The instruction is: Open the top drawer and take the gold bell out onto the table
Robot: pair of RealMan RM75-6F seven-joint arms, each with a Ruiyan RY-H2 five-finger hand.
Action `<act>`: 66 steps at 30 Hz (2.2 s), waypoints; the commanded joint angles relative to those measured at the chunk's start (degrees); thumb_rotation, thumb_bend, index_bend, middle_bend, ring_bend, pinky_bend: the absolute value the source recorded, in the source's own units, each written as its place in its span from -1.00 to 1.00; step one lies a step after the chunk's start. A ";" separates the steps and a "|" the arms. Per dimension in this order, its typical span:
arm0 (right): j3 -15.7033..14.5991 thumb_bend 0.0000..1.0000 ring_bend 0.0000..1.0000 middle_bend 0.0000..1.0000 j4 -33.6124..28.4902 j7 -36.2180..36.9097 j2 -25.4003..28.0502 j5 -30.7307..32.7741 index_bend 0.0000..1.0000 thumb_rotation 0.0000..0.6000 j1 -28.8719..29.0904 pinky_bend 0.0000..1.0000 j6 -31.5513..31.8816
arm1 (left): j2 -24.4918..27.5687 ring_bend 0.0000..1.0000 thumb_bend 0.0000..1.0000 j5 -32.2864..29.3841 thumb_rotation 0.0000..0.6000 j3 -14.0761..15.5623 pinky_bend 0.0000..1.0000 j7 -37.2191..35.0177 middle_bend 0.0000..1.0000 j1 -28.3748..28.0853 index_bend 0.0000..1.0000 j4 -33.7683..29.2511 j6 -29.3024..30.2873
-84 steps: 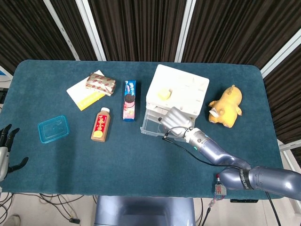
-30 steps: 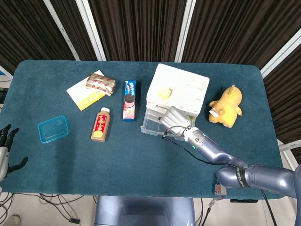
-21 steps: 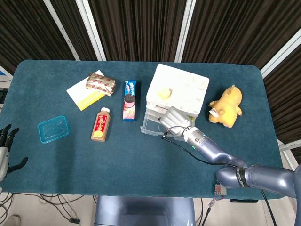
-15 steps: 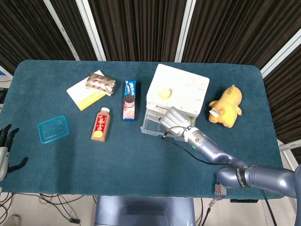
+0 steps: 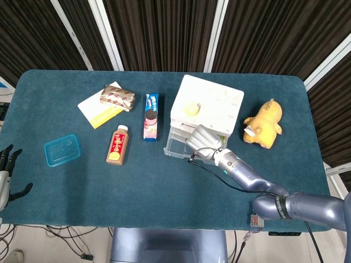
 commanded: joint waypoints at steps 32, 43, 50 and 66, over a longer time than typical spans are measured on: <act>0.07 -0.57 1.00 1.00 0.17 4.94 0.72 -4.61 -0.09 1.00 0.00 1.00 -2.83 | 0.20 -1.00 -0.62 -0.62 1.00 -0.06 -1.00 0.32 -1.00 0.00 -0.79 -0.35 -0.25; 0.06 -0.57 1.00 1.00 1.13 5.65 0.20 -5.78 0.02 1.00 -0.13 1.00 -3.15 | 0.22 -1.00 -0.62 -0.73 1.00 -0.13 -1.00 0.19 -1.00 0.01 -0.80 -0.37 -0.22; -0.01 -0.57 1.00 1.00 1.66 5.98 0.09 -6.01 0.06 1.00 -0.06 1.00 -3.79 | 0.27 -1.00 -0.62 -0.88 1.00 -0.15 -1.00 0.10 -1.00 0.00 -0.80 -0.47 -0.33; -0.12 -0.53 1.00 1.00 1.97 4.22 -0.21 -4.96 0.10 1.00 0.03 1.00 -3.41 | 0.38 -1.00 -0.62 -1.04 1.00 -0.13 -1.00 -0.03 -1.00 0.00 -0.79 -0.65 -0.50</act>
